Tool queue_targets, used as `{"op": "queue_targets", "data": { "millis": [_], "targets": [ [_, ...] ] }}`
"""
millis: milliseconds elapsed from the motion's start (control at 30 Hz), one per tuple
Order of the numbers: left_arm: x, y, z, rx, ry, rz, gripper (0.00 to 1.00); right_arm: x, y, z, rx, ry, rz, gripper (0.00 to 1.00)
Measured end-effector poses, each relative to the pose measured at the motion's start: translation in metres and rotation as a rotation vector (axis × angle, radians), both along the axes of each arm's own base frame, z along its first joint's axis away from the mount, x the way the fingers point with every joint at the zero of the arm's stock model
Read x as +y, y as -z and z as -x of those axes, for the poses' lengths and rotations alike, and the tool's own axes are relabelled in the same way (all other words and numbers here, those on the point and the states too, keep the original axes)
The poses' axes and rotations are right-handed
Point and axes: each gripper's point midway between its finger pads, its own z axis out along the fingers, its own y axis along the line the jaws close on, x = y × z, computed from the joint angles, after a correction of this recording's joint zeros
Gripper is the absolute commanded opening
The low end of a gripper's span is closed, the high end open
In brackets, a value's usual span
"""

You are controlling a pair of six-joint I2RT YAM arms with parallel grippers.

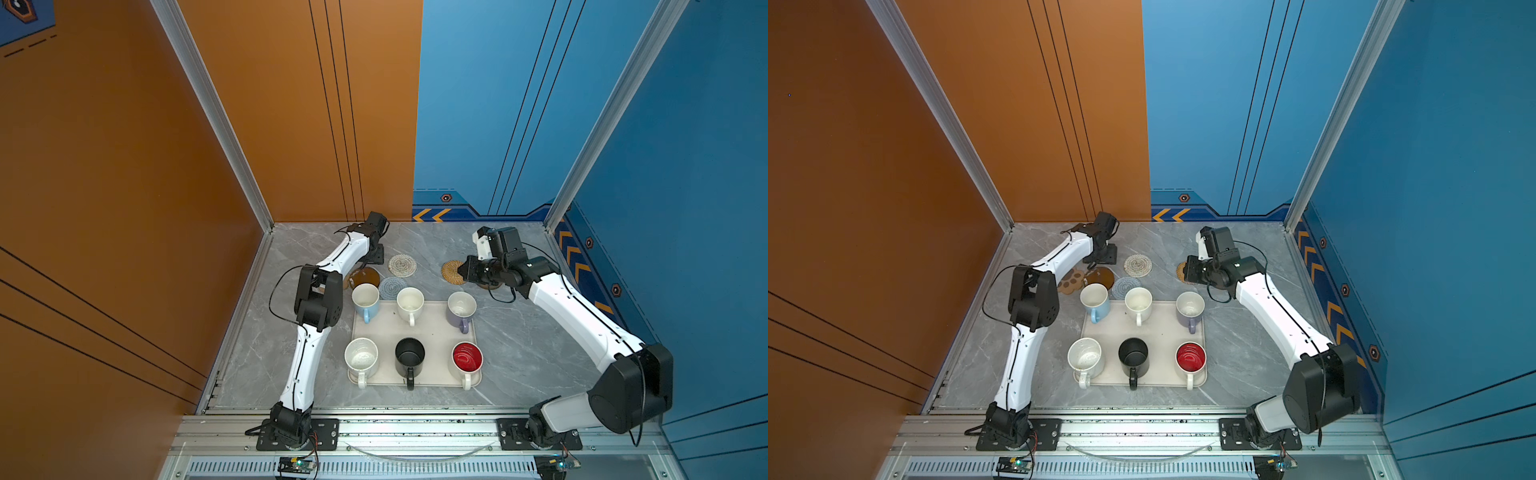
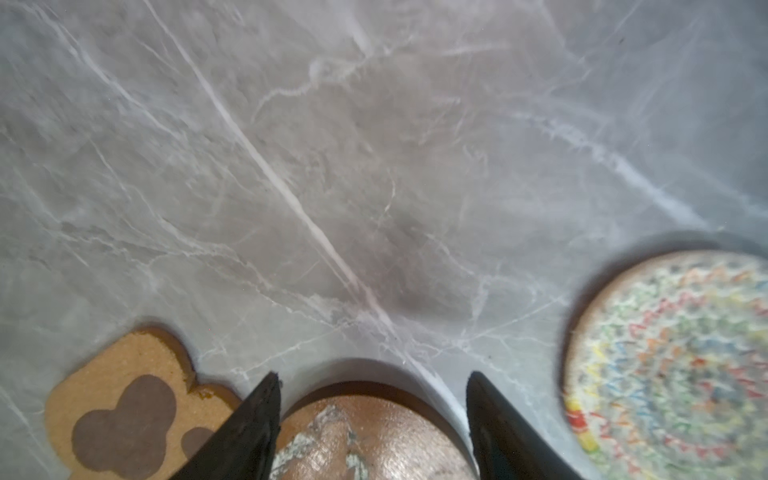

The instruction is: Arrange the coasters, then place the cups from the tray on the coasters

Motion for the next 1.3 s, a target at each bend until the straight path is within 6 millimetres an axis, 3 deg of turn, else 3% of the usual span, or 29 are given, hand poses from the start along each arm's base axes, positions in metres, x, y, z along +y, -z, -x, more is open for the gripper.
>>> {"op": "queue_targets", "data": {
  "millis": [200,300,500,633,1000,1300],
  "targets": [
    [-0.001,-0.031,-0.002,-0.058,-0.011,0.027,0.72,0.028,0.004,-0.036,0.013,-0.078,0.008,0.0],
    [0.0,-0.05,0.005,-0.091,-0.013,0.051,0.71,0.045,0.012,-0.058,0.031,-0.117,0.012,0.0],
    [-0.005,-0.095,0.026,-0.172,0.005,0.145,0.69,0.081,0.042,-0.096,0.081,-0.197,0.018,0.0],
    [-0.012,-0.114,0.041,-0.213,0.033,0.209,0.69,0.104,0.068,-0.115,0.12,-0.247,0.008,0.0],
    [-0.038,-0.125,0.079,-0.237,0.115,0.329,0.69,0.152,0.125,-0.127,0.223,-0.345,-0.059,0.0],
    [-0.045,-0.149,0.09,-0.297,0.152,0.373,0.69,0.155,0.159,-0.121,0.307,-0.335,-0.059,0.0]
  ]
}}
